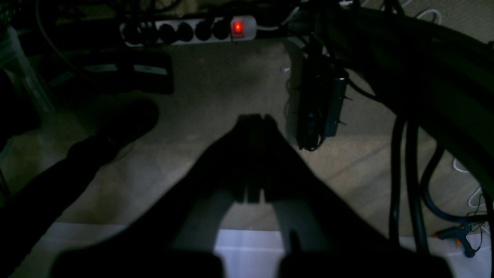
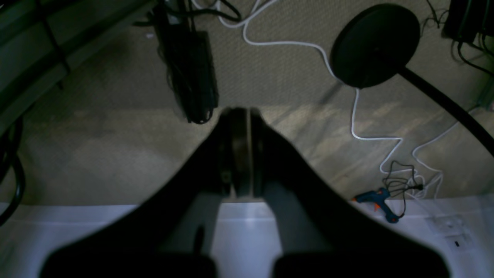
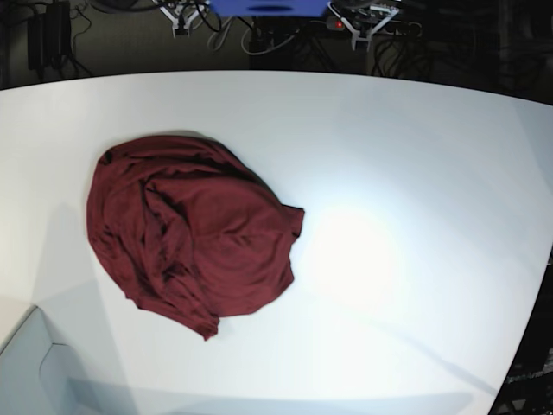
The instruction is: Layout the t-shirt on the table in an organized manner, then fold the t-shirt properly
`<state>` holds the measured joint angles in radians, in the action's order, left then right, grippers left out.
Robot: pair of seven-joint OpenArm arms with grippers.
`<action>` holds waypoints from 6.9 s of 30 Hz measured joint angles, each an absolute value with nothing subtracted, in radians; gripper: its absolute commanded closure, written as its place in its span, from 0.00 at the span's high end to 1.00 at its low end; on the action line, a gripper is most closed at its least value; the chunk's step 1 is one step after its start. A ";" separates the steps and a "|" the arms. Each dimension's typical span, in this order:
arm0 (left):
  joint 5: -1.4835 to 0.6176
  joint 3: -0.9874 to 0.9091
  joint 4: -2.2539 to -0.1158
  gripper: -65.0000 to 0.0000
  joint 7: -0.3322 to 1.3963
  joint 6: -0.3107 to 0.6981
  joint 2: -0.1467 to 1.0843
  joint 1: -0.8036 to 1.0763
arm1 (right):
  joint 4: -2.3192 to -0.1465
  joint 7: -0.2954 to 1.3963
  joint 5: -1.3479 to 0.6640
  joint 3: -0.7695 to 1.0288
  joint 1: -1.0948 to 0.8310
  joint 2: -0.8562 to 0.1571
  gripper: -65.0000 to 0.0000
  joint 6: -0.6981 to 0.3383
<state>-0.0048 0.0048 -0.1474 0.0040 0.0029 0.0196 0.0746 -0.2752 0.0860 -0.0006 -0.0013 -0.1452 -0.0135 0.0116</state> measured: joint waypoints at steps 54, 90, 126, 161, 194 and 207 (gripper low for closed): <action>-0.005 0.002 -0.221 0.00 0.007 0.003 0.040 0.173 | -0.521 0.014 -0.001 -0.007 -0.325 -0.045 0.00 0.001; -0.006 0.006 -1.862 0.01 0.039 -0.003 0.075 0.623 | -2.014 0.331 -0.005 -0.008 -0.754 -0.134 0.00 -0.003; -0.315 0.223 -1.199 0.65 0.233 0.007 0.017 -0.044 | -2.013 0.333 -0.005 0.054 -0.748 -0.136 0.00 -0.003; -0.327 -0.220 -1.785 0.01 0.404 -0.004 0.163 0.218 | -2.013 0.337 -0.007 0.049 -0.757 -0.147 0.00 -0.004; -0.324 -0.847 -1.461 0.02 0.470 -0.004 0.202 0.113 | -2.013 0.337 -0.007 0.049 -0.751 -0.140 0.00 -0.003; -0.328 -0.847 -1.574 0.54 0.467 -0.003 0.197 0.107 | -2.013 0.340 -0.007 0.049 -0.697 -0.113 0.33 -0.004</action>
<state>-0.3283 -0.8474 -1.5742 0.4671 -0.0029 0.1974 0.1074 -2.0132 0.3401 -0.0071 0.0494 -0.6968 -0.1135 -0.0036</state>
